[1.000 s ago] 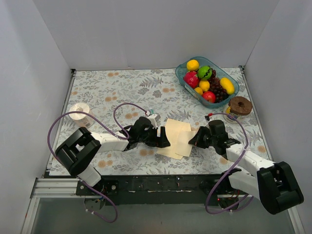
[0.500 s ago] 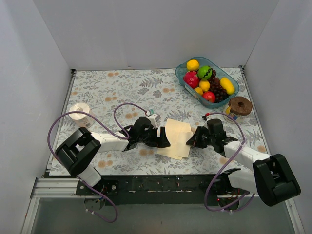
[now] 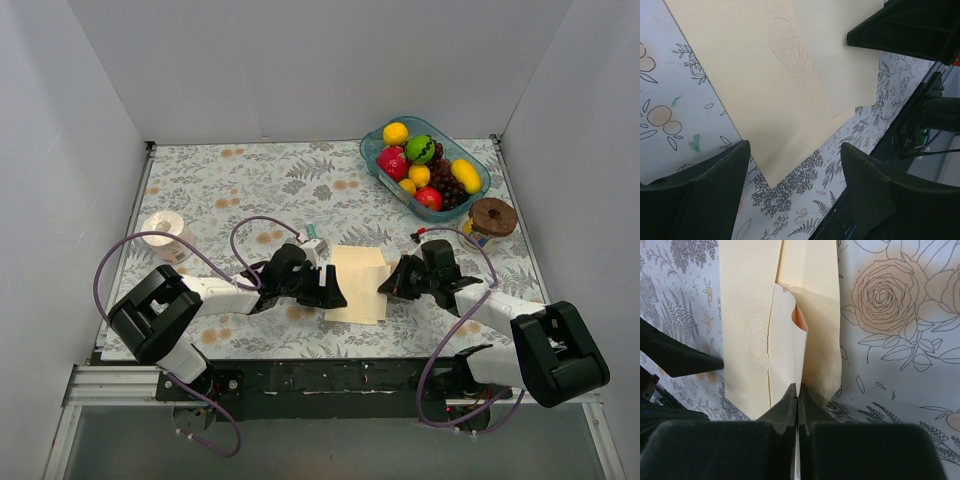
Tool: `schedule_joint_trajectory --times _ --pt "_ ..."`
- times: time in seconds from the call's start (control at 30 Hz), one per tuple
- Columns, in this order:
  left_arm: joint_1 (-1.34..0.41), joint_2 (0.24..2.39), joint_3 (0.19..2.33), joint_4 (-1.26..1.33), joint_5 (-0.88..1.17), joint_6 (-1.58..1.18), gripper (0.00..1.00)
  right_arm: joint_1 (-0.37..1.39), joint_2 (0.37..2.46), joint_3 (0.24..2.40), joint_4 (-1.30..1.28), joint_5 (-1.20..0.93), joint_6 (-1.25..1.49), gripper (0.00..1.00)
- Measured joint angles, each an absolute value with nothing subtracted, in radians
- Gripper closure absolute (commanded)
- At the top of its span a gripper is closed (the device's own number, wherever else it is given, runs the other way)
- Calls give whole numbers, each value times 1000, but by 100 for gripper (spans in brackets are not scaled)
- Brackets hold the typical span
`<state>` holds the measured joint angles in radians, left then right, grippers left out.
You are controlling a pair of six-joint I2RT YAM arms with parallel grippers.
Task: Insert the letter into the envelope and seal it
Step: Place the 1/2-folded letter in the envelope.
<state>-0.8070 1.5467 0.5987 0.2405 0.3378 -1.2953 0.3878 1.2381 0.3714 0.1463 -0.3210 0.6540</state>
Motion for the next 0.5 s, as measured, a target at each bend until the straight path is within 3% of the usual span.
schedule_joint_trajectory --times 0.5 --pt "-809 1532 582 241 352 -1309 28 421 1340 401 239 -373 666 99"
